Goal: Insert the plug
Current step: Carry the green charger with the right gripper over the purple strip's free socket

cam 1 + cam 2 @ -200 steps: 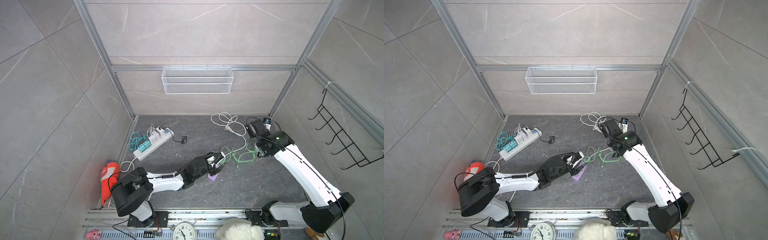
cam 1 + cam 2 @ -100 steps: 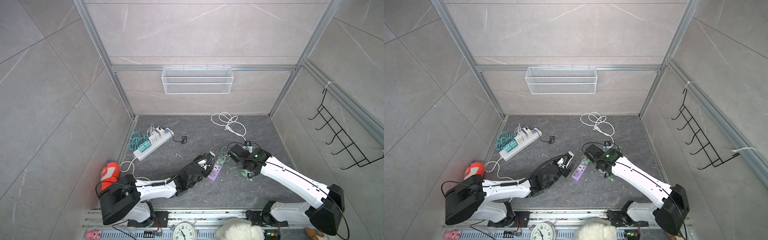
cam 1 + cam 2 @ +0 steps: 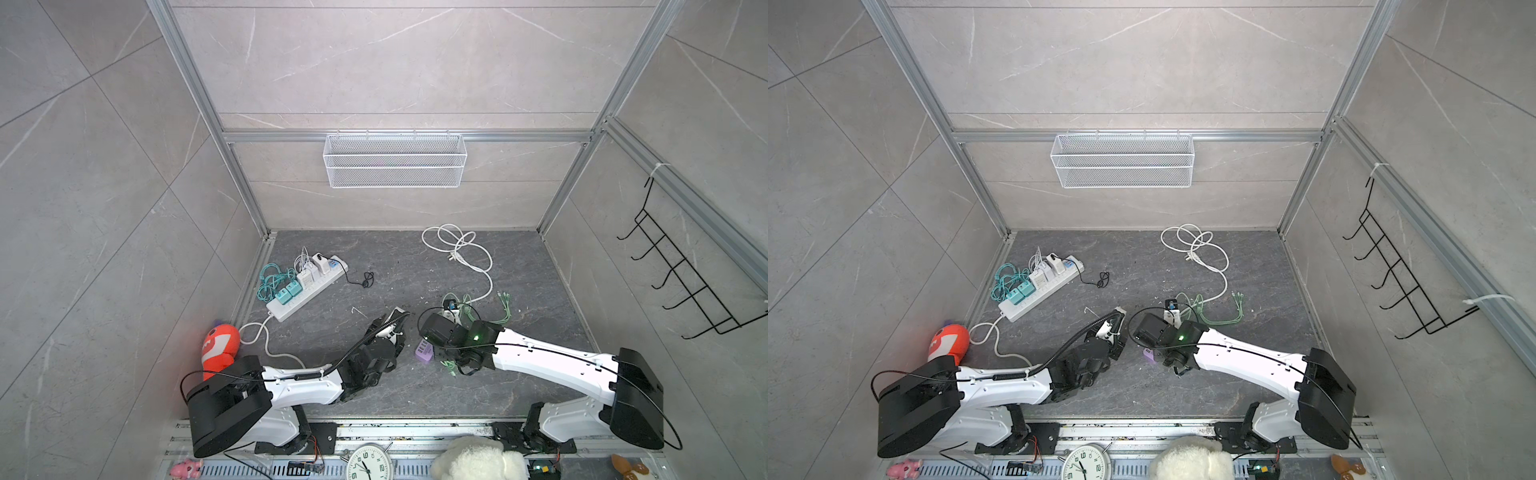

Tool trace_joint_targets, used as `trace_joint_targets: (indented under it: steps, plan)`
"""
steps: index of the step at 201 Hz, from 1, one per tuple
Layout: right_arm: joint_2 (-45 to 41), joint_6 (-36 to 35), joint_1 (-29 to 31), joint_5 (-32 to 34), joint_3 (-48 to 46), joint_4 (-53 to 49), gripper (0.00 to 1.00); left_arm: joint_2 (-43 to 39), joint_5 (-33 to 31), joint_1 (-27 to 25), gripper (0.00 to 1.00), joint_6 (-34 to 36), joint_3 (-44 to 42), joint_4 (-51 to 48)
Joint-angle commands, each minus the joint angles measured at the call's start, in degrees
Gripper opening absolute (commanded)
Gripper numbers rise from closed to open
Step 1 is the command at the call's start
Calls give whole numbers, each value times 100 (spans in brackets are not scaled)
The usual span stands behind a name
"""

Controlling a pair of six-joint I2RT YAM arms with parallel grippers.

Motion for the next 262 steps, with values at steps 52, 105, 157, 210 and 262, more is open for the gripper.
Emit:
trace_joint_targets:
  steps: [52,105,157,210,262]
  plan:
    - [106,223,151,-415,363,614,3,1140,-265,12,51,-304,-198,2417]
    - [245,291,154,-277,561,85,4,1973,331,12,48,-370,-186,4012]
    - [329,-191,-29,-397,606,203,4,2291,1133,12,43,-618,-54,4533]
    - [394,-433,-249,-622,630,428,4,2288,1441,-15,40,-1215,4,4533]
    - [286,-355,-371,-755,500,626,4,2004,1733,-30,38,-1790,-60,4531]
